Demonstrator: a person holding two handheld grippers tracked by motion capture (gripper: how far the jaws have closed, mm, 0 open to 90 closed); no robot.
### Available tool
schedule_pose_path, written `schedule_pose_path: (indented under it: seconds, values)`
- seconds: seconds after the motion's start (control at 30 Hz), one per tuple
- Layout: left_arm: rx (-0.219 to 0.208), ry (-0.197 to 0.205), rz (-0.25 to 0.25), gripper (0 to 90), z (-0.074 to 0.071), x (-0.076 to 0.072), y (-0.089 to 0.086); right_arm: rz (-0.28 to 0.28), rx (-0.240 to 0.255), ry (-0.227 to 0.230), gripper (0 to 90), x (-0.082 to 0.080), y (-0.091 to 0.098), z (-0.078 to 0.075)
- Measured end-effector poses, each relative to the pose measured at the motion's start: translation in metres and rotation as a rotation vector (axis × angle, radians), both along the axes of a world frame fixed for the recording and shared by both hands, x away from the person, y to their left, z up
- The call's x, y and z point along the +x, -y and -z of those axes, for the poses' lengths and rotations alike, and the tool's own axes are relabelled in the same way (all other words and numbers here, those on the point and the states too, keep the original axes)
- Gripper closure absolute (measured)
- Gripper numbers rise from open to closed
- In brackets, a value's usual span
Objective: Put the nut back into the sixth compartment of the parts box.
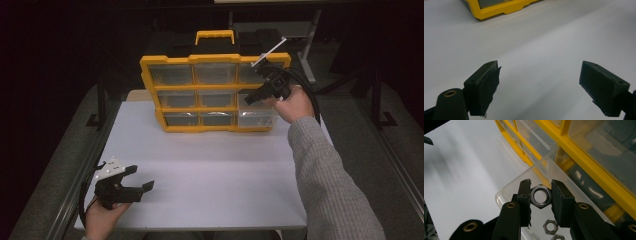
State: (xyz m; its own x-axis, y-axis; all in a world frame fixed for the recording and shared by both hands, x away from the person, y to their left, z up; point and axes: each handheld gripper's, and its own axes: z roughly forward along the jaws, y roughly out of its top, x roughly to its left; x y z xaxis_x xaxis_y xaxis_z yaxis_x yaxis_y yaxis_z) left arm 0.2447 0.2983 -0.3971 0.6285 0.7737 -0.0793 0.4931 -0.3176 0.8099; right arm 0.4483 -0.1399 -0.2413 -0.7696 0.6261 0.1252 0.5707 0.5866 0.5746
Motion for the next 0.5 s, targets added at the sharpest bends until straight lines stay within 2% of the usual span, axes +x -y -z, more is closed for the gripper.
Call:
schedule_pose_path:
  seconds: [0.5]
  values:
    - [0.000, -0.002, -0.001, 16.0, 0.000, 0.000, 0.000, 0.004, -0.006, -0.031, 68.9, 0.009, -0.004, 0.022]
